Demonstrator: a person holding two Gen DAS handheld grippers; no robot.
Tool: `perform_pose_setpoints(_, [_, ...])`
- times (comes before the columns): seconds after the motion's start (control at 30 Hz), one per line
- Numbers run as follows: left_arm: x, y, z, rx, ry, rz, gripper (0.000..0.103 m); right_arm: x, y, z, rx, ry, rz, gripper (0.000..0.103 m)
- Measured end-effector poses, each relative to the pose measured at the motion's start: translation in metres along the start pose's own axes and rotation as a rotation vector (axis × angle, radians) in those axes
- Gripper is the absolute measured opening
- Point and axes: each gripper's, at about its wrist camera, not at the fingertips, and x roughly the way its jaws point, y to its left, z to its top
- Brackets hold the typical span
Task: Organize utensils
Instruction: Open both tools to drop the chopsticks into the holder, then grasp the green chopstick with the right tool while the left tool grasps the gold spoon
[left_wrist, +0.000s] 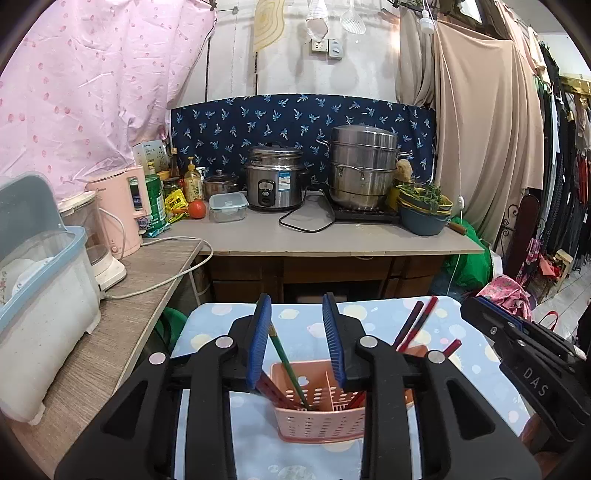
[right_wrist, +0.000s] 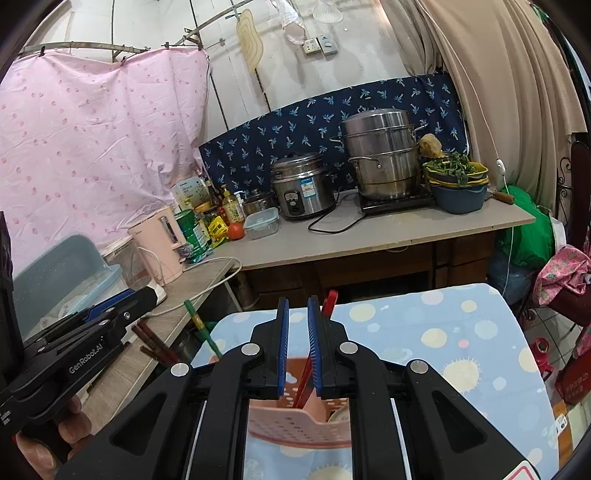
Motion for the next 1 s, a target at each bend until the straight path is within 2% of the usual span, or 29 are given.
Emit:
perform_pose_setpoints(0.1, [-0.005, -0.002, -0.006, 0.013, 0.004, 0.015, 0.032, -0.007, 0.002, -0.008, -0.002, 0.011, 0.010, 0.012])
perform_pose_setpoints(0.63, [-0.032, -0.008, -0.054, 0.041, 0.088, 0.035, 0.032, -0.053, 0.008, -0.064, -0.009, 0.069, 0.044, 0.013])
perform_pose_setpoints(1.0, [-0.047, 0.005, -0.123, 0.016, 0.208, 0.022, 0.032, -0.084, 0.005, -0.140, -0.011, 0.176, 0.017, 0.013])
